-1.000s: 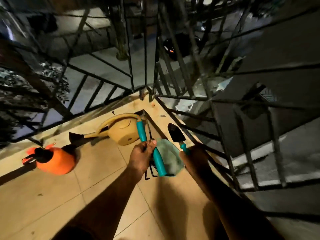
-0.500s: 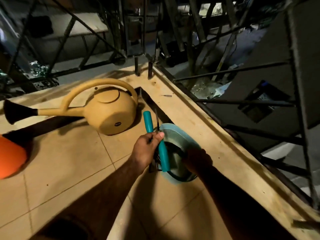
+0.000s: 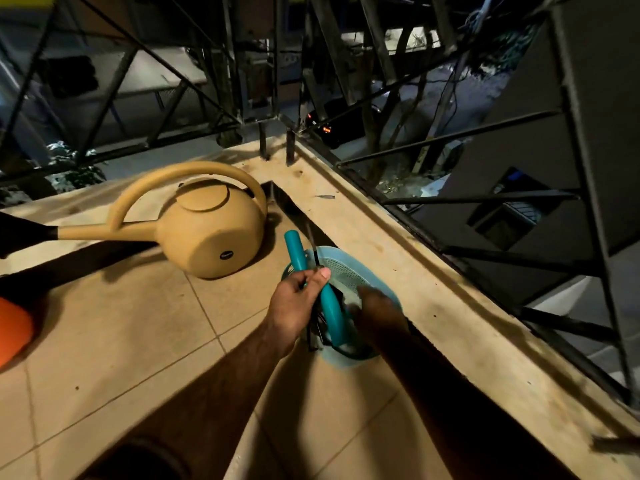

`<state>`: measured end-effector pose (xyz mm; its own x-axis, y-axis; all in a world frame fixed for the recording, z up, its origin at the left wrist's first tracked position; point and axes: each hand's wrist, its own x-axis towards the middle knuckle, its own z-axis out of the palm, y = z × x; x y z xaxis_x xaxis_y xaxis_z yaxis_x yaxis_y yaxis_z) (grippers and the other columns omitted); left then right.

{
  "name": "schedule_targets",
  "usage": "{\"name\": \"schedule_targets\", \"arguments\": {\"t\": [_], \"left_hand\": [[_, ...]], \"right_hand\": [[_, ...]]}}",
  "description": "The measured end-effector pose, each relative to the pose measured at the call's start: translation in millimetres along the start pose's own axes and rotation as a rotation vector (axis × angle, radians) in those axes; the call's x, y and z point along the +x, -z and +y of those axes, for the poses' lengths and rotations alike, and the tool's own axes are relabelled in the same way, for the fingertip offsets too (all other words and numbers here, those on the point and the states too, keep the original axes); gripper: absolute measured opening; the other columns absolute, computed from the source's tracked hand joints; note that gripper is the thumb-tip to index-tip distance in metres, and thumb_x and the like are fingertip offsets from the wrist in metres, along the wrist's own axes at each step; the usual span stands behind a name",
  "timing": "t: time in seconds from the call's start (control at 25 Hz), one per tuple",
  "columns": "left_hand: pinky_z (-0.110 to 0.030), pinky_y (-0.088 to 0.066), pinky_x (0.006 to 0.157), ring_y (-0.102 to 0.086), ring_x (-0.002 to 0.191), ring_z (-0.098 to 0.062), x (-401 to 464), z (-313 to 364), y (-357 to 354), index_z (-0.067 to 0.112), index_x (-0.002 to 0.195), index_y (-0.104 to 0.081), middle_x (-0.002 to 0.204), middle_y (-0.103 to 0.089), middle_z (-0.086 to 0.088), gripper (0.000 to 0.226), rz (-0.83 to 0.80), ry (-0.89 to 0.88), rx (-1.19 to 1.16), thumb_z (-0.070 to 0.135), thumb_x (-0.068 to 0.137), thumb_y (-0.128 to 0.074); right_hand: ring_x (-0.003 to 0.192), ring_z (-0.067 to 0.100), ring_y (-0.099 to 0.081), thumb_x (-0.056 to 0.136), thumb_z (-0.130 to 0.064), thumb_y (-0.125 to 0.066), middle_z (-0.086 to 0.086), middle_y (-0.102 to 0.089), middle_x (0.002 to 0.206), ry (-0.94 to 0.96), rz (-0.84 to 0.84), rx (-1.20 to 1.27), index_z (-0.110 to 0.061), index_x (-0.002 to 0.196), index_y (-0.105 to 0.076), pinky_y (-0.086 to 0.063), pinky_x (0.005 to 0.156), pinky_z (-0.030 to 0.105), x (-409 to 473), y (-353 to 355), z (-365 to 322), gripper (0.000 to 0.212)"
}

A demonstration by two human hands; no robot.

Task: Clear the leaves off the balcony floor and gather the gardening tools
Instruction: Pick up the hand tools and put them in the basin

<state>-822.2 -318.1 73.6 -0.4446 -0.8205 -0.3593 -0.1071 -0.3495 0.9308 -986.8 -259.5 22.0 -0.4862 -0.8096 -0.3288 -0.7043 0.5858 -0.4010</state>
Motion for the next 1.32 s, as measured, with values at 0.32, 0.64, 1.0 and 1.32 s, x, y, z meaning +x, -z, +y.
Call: {"name": "schedule_targets", "arguments": {"t": [0.32,0.64,1.0,1.32], "left_hand": [[-0.045,-0.059,0.09,-0.072,0.095,-0.02,7,-10,-18,0.02,0.11,-0.07,0.103,-0.074,-0.003,0.055,0.116,0.015,0.004,0.062,0.073,-0.071],[-0.045,-0.058,0.092,-0.074,0.091,-0.017,11,-9,-14,0.024,0.104,-0.072,0.11,-0.073,0.0,0.013,0.079,0.085,-0.093,0.031,0.095,-0.065],[-0.032,-0.06,0.06,-0.069,0.09,-0.028,-2,6,-6,0.013,0.105,-0.052,0.112,-0.061,-0.014,0.013,0.156,0.164,-0.278,0.004,0.104,-0.044],[-0.039,-0.06,0.071,-0.073,0.087,-0.021,-6,-2,-8,0.018,0.106,-0.05,0.108,-0.066,-0.011,0.012,0.091,0.177,-0.341,0.007,0.105,-0.044]], "right_hand": [[0.094,0.01,-0.07,0.093,-0.025,-0.069,-0.005,-0.073,0.101,0.158,-0.266,0.788,-0.033,0.124,-0.064,-0.055,0.072,0.027,-59,60,-42,0.032],[0.11,0.019,-0.066,0.084,-0.016,-0.075,-0.002,-0.07,0.114,-0.057,-0.092,0.68,-0.024,0.126,-0.065,-0.055,0.094,0.034,-41,65,-16,0.043],[0.115,0.026,-0.062,0.089,-0.023,-0.064,0.0,-0.067,0.123,0.011,0.027,-0.191,-0.033,0.123,-0.067,-0.05,0.091,0.033,-29,-9,-7,0.036],[0.092,0.014,-0.064,0.099,-0.022,-0.055,-0.007,-0.069,0.097,0.01,0.162,0.415,-0.022,0.107,-0.071,-0.049,0.074,0.02,-24,6,-4,0.018]]}}
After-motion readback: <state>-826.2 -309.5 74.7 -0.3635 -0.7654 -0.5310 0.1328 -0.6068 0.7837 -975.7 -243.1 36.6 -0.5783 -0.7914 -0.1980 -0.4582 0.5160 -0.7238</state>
